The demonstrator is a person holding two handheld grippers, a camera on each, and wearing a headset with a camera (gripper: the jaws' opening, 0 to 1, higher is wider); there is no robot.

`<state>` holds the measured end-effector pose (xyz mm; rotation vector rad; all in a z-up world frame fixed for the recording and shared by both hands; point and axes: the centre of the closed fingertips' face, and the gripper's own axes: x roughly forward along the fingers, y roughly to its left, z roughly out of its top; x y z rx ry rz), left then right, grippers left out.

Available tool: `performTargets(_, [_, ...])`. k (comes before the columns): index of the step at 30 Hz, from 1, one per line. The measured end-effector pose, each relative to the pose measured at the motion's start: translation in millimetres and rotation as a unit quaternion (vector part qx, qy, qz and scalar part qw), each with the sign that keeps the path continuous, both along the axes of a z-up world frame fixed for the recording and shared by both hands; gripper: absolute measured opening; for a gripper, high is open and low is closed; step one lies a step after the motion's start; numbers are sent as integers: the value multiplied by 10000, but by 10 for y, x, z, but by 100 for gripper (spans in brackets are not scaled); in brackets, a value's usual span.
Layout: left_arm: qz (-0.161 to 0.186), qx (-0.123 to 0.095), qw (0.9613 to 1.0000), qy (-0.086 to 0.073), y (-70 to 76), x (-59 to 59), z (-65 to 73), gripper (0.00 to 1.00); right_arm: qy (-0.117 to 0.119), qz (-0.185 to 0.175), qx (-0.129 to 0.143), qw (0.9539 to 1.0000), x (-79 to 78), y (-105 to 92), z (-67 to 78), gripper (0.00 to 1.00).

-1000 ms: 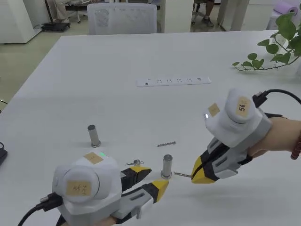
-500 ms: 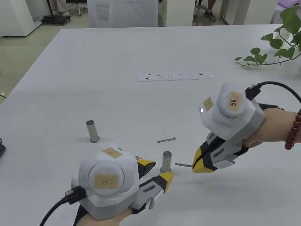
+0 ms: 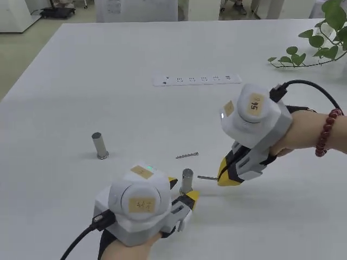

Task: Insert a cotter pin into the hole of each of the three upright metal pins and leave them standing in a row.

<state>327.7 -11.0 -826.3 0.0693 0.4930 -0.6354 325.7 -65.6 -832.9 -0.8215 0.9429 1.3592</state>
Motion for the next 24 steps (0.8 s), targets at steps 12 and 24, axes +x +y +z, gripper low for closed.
performTargets(12, [211,-47,9998,-45,-64,108,-34,22,-19,114,-78,9999,45,52,-7,4])
performTargets(24, [295,76,9995,-48,-39,153,-94,12,-44,233,-170,9996,55,78,-14,4])
